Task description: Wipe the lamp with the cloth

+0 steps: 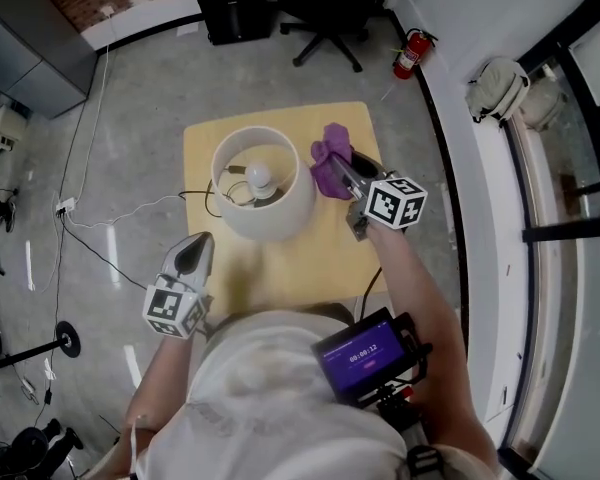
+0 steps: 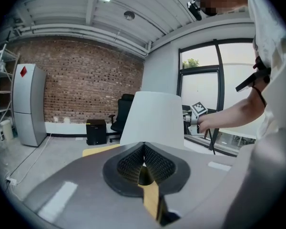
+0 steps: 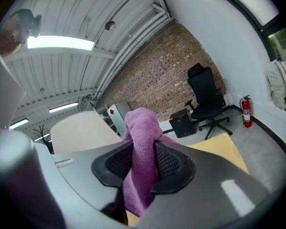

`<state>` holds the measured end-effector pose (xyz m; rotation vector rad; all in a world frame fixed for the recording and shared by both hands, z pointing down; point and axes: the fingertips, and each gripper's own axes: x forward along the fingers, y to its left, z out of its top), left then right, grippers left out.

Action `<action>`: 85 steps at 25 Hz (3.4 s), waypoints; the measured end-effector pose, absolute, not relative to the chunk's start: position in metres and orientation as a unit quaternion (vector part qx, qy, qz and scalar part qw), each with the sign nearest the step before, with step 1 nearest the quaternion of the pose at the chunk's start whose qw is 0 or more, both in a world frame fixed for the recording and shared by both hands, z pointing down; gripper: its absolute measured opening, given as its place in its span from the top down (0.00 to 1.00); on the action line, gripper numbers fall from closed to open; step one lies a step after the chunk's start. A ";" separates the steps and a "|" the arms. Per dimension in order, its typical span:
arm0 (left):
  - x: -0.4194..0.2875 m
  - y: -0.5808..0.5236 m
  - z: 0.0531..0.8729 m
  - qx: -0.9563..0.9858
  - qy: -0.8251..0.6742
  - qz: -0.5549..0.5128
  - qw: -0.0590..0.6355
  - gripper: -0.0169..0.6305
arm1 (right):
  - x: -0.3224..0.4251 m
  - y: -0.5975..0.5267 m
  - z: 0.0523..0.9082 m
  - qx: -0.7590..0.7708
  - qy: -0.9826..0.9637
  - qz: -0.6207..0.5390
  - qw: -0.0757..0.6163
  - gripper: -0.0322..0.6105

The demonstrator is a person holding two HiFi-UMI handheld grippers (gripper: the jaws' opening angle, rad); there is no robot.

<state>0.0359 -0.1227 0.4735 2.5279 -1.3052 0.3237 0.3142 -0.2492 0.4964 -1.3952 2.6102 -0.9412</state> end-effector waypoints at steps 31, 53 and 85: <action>0.050 -0.124 0.393 0.861 -0.495 0.071 0.095 0.97 | 0.246 -0.291 0.468 -0.292 0.913 -0.283 -0.017 0.75; 0.029 -0.109 0.400 0.838 -0.534 0.046 0.103 0.97 | 0.233 -0.323 0.366 -0.276 0.945 -0.166 -0.048 0.75; -0.013 -0.091 0.413 0.794 -0.593 0.066 0.116 0.97 | 0.189 -0.349 0.538 -0.197 0.914 -0.245 -0.257 0.76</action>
